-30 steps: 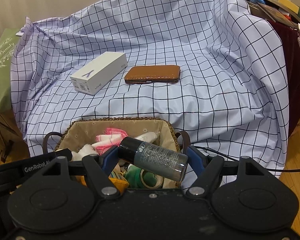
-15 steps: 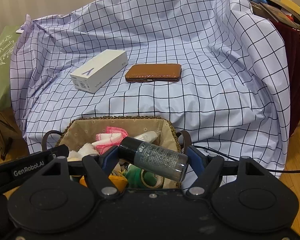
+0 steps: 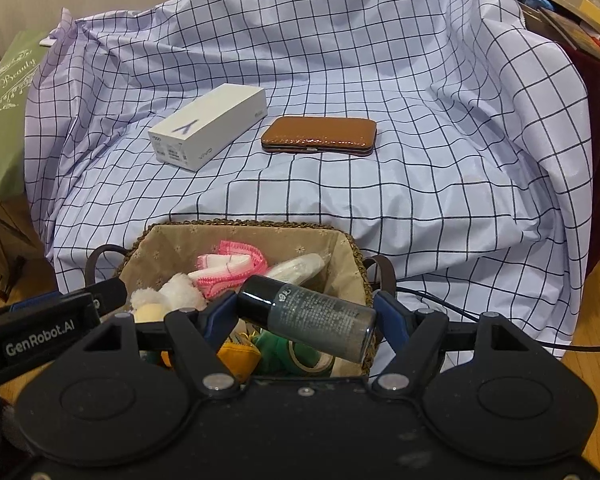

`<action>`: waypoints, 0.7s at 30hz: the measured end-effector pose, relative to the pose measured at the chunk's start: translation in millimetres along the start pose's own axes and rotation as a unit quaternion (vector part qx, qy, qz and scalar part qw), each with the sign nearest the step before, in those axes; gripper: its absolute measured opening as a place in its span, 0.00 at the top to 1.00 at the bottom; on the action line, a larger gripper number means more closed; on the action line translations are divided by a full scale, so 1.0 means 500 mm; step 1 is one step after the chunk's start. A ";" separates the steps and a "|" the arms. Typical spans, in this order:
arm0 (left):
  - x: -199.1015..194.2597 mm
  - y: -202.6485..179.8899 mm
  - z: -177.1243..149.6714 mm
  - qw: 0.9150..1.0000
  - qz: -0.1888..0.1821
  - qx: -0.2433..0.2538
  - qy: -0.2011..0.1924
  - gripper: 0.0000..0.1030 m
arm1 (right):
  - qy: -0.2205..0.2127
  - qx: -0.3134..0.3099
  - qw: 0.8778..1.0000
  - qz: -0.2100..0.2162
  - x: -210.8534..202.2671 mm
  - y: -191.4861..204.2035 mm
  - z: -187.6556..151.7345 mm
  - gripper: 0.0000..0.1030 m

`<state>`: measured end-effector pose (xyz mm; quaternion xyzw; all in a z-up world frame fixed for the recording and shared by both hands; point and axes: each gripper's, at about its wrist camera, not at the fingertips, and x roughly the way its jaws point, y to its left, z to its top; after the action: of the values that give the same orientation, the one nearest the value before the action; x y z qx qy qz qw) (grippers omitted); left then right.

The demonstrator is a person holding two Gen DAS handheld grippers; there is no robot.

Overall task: Organize soft objects
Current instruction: 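Open the left gripper to drop the sponge stick while the right releases the bottle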

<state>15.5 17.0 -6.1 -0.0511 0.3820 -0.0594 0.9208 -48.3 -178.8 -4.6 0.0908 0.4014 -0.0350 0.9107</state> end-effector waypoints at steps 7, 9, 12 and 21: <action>0.001 0.003 -0.003 1.000 0.001 -0.002 0.004 0.40 | -0.002 -0.002 1.000 0.002 -0.001 0.002 -0.001 0.29; 0.002 0.003 -0.003 1.000 0.001 -0.002 0.005 0.40 | -0.002 -0.002 1.000 0.001 -0.002 0.002 -0.001 0.29; 0.002 0.002 -0.004 1.000 0.000 0.000 0.005 0.40 | -0.003 -0.001 1.000 -0.002 -0.003 0.001 -0.001 0.29; 0.003 0.000 -0.007 1.000 0.001 0.005 0.010 0.40 | -0.002 -0.002 1.000 -0.007 -0.002 0.001 -0.002 0.29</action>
<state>13.9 16.6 -9.5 -0.0458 0.3906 -0.0607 0.9174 -49.6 -178.0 -4.2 0.0861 0.3999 -0.0405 0.9116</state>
